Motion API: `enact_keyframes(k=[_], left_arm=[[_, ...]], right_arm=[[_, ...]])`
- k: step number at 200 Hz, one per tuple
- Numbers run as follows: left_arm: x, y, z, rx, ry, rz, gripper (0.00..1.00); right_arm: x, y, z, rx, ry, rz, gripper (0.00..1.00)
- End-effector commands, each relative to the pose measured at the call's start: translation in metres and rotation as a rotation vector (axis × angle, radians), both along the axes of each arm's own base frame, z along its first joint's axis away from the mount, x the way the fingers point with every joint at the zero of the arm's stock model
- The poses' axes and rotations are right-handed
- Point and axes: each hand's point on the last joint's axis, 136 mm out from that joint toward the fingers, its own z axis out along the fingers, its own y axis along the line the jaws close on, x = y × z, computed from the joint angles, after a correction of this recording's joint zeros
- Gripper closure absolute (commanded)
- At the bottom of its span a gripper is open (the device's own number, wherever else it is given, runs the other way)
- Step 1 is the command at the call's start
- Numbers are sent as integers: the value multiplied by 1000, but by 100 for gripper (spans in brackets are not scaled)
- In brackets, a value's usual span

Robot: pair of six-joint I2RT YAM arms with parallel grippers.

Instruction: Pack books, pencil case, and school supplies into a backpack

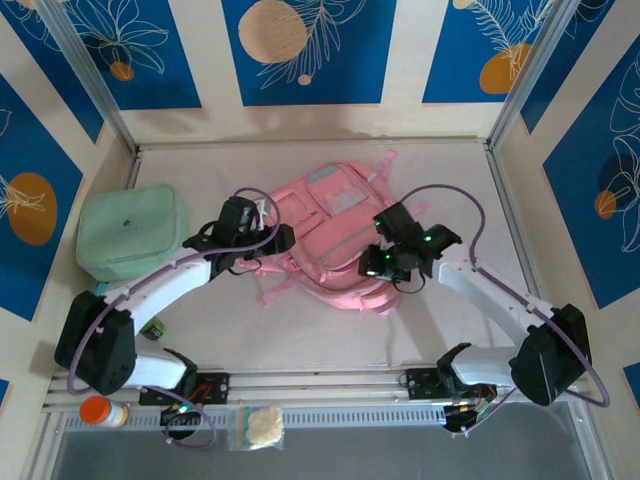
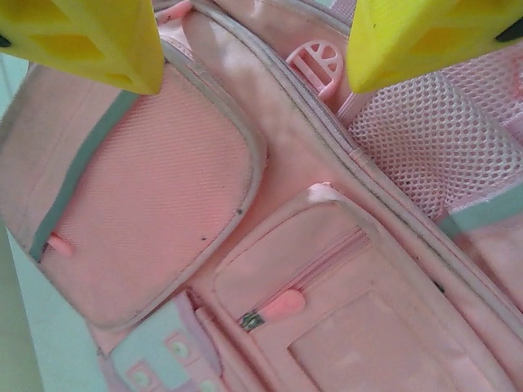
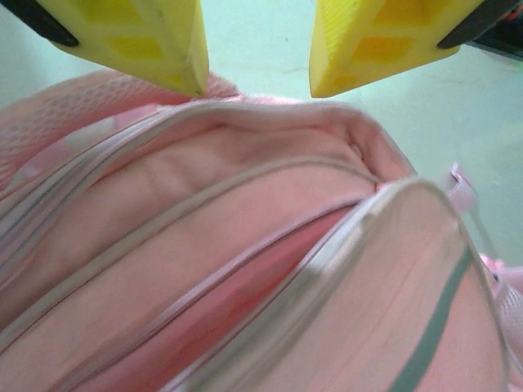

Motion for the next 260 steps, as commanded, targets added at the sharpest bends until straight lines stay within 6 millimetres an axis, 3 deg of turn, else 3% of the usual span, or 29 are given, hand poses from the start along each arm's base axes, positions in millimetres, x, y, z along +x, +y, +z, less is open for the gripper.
enact_keyframes(k=[1,53,98,143,178,209,260], left_arm=[[8,-26,6,-145,5,-71,40],[22,-50,-15,-293,51,-58,44],[23,-51,-31,-303,74,-55,46],[24,-53,-42,-298,97,-58,48],[22,-50,-47,-279,110,-45,48],[19,-47,-51,-243,111,-41,49],[14,-46,-58,-174,122,-44,49]], right_arm=[[0,6,3,-72,-34,-64,59],[1,68,-8,-104,-144,-89,52],[11,109,-29,-179,-191,-86,50],[29,104,-46,-283,-243,-170,52],[41,104,-58,-319,-253,-173,59],[33,101,-55,-336,-269,-134,68],[22,72,-48,-325,-272,-129,80]])
